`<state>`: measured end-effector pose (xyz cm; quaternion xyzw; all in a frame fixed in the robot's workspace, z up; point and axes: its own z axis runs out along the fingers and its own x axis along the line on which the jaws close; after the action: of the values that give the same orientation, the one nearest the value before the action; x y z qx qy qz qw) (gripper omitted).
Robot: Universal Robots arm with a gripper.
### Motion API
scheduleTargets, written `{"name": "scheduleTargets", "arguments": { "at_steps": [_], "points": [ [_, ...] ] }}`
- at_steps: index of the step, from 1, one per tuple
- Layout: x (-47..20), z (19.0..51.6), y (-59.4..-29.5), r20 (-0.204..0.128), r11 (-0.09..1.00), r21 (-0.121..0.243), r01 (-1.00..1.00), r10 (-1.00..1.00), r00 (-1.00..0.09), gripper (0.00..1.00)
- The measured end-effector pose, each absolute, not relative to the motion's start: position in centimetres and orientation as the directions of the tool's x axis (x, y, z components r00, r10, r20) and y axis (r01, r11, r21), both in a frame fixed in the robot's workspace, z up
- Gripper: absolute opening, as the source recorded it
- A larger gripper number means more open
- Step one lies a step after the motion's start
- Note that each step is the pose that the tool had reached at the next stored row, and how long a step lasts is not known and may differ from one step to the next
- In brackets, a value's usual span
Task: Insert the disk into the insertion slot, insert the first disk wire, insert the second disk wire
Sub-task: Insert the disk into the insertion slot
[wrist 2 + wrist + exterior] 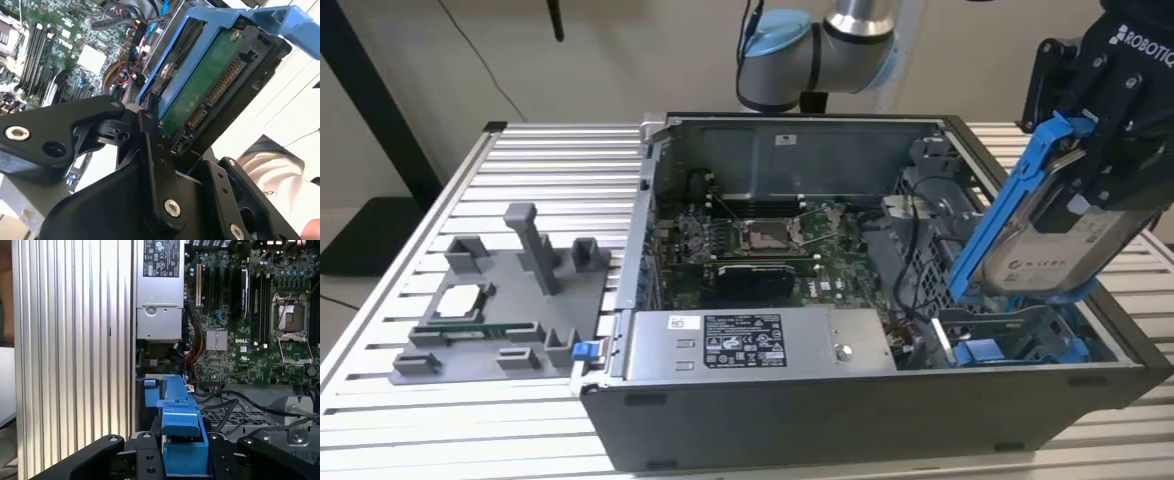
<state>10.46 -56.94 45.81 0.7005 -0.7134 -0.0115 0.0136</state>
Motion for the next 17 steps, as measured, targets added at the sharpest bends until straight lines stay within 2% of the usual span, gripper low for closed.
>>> {"name": "scheduleTargets", "arguments": {
  "at_steps": [17],
  "points": [
    [11.1,43.8,-57.0,0.0,0.016,0.031,-0.999,-1.0,-0.016,0.0]
  ]
}}
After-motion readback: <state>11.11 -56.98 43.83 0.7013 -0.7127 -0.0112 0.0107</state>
